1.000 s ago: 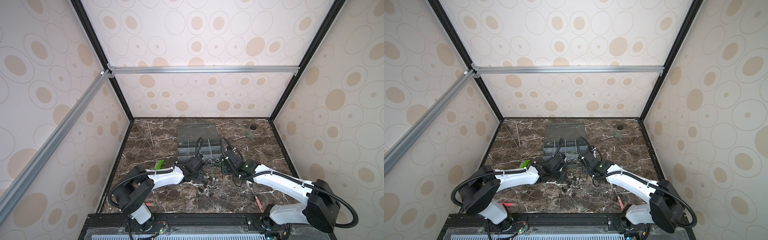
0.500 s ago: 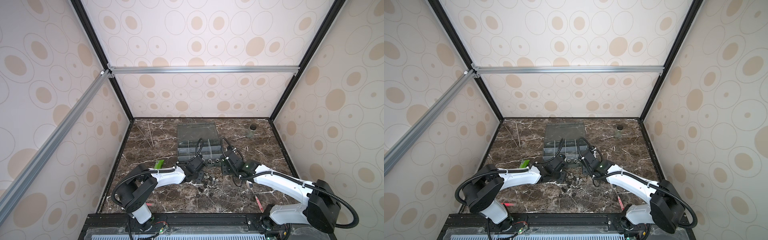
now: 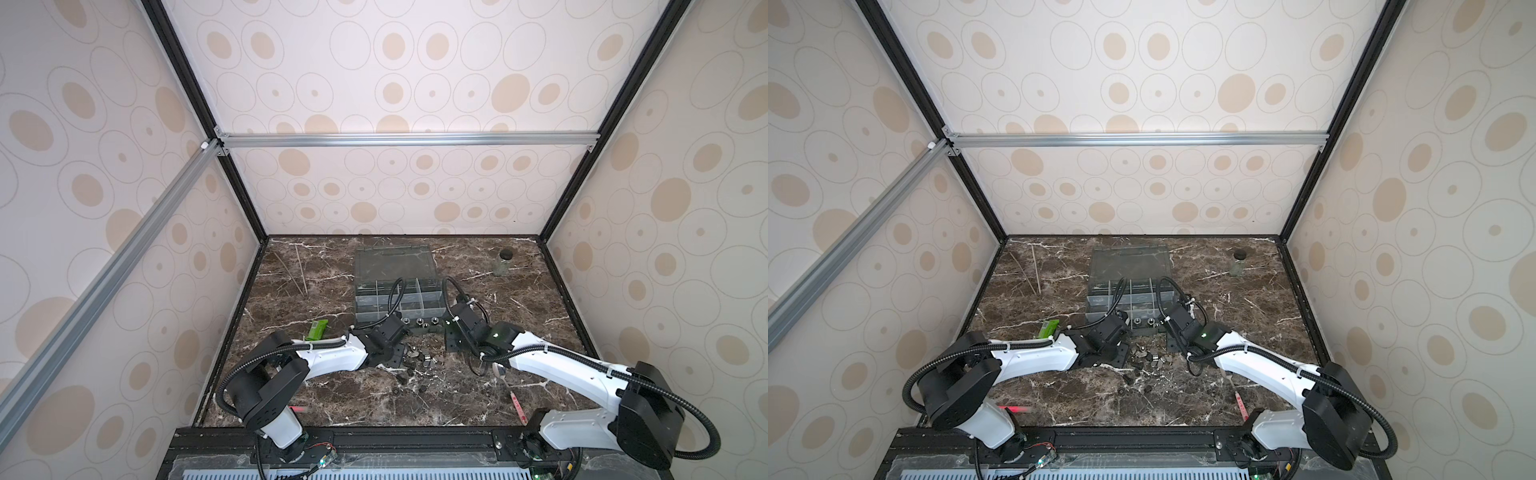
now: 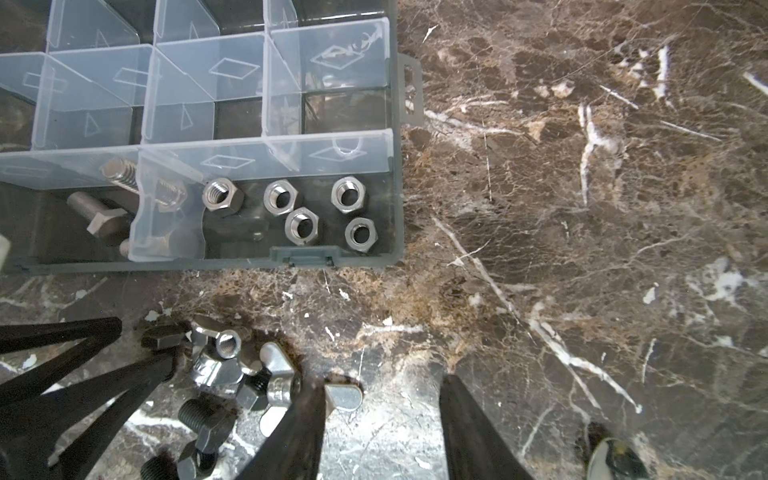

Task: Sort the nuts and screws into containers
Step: 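Close the left gripper on the black hex bolt's head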

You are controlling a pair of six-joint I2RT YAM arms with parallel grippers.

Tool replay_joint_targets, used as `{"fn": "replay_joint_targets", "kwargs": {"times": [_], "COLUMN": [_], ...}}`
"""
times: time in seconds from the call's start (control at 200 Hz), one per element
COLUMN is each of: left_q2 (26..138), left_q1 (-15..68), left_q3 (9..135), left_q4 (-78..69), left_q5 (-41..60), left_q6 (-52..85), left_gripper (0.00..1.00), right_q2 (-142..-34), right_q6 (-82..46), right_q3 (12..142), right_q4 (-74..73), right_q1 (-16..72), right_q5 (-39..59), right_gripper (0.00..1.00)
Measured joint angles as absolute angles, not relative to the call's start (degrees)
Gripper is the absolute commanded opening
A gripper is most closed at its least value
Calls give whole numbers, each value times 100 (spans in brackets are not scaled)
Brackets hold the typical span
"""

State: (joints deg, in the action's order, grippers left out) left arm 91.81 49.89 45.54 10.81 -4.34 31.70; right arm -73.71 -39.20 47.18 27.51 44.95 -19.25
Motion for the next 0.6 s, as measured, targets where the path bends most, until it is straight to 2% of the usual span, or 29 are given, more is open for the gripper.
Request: {"fn": "replay_joint_targets", "kwargs": {"times": [0.6], "left_q2": [9146], "left_q1": [5000], "left_q3": [4523], "left_q4": [1162], "left_q5": [-355], "left_q6": [3072], "left_gripper": [45], "right_q2": [-7347], "right_q6": [-3964], "right_q3": [4711], "right_q4": [2790], "right_q1": [4497], "right_q5": [-1929], "right_gripper": [48]}}
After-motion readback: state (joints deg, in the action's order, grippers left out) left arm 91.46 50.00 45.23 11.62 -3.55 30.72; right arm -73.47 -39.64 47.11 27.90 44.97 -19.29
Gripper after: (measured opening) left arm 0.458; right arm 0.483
